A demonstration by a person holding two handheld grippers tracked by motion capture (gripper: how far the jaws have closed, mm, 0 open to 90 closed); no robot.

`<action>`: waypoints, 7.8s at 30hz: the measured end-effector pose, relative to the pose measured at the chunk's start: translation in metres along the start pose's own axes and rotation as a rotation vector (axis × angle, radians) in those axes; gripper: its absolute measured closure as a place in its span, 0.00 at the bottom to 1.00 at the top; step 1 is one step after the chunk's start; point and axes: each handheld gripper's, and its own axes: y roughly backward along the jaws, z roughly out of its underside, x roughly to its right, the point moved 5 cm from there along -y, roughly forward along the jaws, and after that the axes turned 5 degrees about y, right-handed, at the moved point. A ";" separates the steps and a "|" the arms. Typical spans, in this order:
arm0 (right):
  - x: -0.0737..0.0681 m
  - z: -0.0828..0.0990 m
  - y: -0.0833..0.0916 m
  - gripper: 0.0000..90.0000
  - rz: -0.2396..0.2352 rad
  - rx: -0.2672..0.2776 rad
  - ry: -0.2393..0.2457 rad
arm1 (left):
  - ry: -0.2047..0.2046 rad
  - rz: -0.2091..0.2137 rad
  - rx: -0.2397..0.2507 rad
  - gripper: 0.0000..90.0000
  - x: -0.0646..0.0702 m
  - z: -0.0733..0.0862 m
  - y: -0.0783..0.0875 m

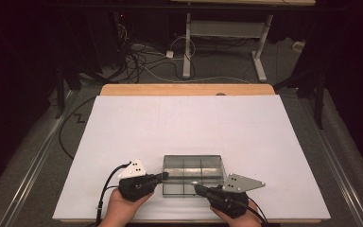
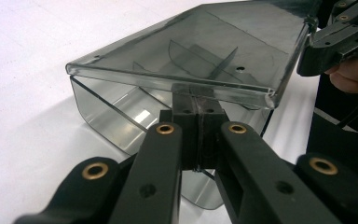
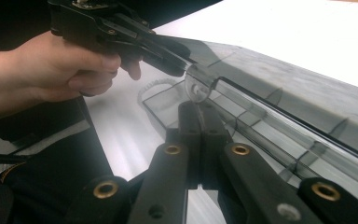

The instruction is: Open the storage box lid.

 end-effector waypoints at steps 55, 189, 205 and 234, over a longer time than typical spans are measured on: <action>0.102 0.026 0.052 1.00 0.338 0.032 -0.077 | -0.008 -0.014 0.019 0.97 -0.018 -0.017 -0.010; 0.175 -0.015 -0.031 1.00 0.394 -0.020 -0.161 | 0.168 -0.144 0.029 0.97 -0.109 -0.066 -0.055; 0.184 -0.003 -0.044 1.00 0.387 -0.158 -0.198 | 0.201 -0.190 -0.071 0.97 -0.120 -0.054 -0.068; 0.172 0.016 0.005 1.00 0.445 -0.127 -0.187 | 0.134 -0.253 -0.065 0.97 -0.106 -0.025 -0.020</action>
